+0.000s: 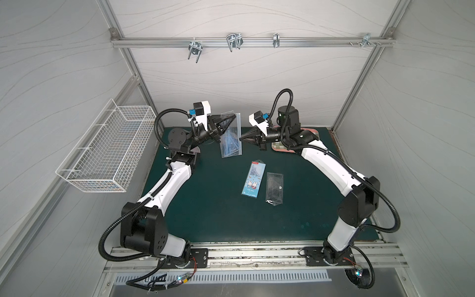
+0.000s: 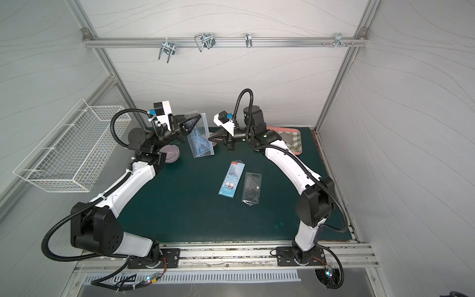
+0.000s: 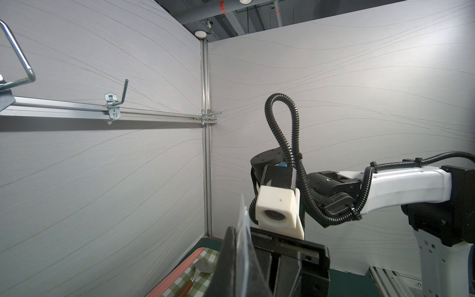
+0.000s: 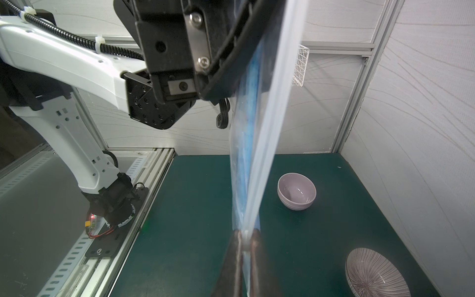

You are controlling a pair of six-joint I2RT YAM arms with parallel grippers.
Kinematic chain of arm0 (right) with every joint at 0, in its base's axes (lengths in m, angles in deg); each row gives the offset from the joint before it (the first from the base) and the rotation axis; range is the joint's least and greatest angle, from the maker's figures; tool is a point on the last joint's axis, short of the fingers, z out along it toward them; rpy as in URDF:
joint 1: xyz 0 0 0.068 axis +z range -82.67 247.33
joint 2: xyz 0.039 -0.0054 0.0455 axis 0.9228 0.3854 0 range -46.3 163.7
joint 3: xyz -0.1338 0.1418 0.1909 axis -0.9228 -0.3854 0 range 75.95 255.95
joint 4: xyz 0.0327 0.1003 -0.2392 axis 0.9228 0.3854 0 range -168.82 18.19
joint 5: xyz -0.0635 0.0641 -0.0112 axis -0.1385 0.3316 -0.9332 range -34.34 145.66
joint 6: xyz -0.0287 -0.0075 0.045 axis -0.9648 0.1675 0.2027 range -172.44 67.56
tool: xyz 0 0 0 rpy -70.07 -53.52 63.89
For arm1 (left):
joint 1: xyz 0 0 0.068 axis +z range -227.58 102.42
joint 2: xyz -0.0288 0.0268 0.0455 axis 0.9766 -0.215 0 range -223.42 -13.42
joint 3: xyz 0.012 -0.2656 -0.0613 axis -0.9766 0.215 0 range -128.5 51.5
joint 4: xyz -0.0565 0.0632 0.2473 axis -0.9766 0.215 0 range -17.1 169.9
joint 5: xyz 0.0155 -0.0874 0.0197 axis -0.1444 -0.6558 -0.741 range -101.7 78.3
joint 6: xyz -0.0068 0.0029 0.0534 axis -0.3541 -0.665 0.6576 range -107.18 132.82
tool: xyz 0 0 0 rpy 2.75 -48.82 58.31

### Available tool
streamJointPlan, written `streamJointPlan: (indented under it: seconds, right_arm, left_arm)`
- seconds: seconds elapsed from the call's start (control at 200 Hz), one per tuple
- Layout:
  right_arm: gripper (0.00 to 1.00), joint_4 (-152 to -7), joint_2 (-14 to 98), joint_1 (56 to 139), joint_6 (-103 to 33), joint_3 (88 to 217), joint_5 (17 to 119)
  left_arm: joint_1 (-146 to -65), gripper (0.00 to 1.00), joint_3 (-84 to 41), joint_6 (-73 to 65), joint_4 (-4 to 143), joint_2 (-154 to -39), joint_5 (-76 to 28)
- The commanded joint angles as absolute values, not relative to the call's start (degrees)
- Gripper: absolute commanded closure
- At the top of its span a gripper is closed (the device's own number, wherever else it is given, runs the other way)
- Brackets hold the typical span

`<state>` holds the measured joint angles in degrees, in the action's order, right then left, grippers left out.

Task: Open the ruler set and take out the ruler
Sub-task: Open the ruler set bag.

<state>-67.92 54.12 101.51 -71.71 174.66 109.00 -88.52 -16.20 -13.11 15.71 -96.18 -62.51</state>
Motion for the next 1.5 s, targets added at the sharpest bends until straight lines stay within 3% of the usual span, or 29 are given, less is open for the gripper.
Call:
streamJointPlan:
  seconds: [0.0,1.495]
  right_arm:
    - [1.0,-61.0,55.5,101.8,-71.9,171.9,108.8]
    - [1.0,-63.4,53.7,101.2,-71.1,164.0,108.5]
  left_arm:
    - [-87.0,1.0,-22.6,-14.5,3.1,-93.9,-56.1]
    - [-84.8,1.0,-29.4,-20.8,-1.1,-96.4,-54.7]
